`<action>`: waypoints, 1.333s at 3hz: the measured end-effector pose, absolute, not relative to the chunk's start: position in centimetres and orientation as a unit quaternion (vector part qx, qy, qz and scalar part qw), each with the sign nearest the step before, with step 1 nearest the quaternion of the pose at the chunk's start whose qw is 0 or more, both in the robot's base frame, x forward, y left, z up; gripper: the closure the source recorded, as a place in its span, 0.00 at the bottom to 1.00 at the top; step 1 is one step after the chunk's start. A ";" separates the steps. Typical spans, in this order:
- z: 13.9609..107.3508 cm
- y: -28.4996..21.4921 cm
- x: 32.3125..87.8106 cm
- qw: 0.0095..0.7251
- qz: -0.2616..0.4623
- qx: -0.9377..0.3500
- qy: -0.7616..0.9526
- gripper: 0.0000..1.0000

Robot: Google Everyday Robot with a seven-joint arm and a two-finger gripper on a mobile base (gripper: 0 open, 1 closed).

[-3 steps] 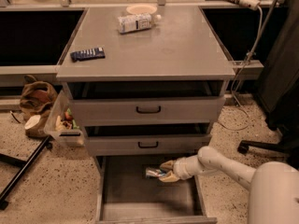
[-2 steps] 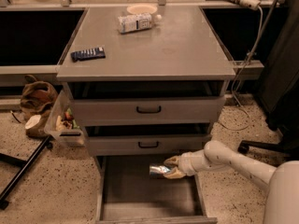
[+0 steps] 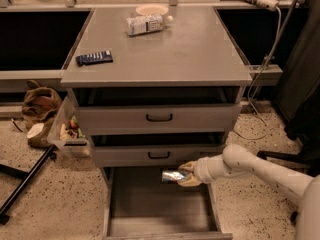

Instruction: Pick redbull can from bottom drawer and place on counter

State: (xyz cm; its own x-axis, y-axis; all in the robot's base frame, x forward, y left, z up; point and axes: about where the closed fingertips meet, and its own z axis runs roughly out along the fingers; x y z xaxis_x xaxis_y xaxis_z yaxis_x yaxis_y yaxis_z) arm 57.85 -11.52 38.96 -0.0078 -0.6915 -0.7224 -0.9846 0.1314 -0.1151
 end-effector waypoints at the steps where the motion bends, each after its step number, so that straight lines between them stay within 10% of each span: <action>1: 48.0 -12.6 57.2 0.362 0.218 -0.610 0.670 1.00; 4: 59.5 -12.6 56.6 0.387 0.167 -0.631 0.651 1.00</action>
Offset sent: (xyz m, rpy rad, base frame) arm -0.0150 -0.0064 0.2750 0.0349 -0.2253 -0.0207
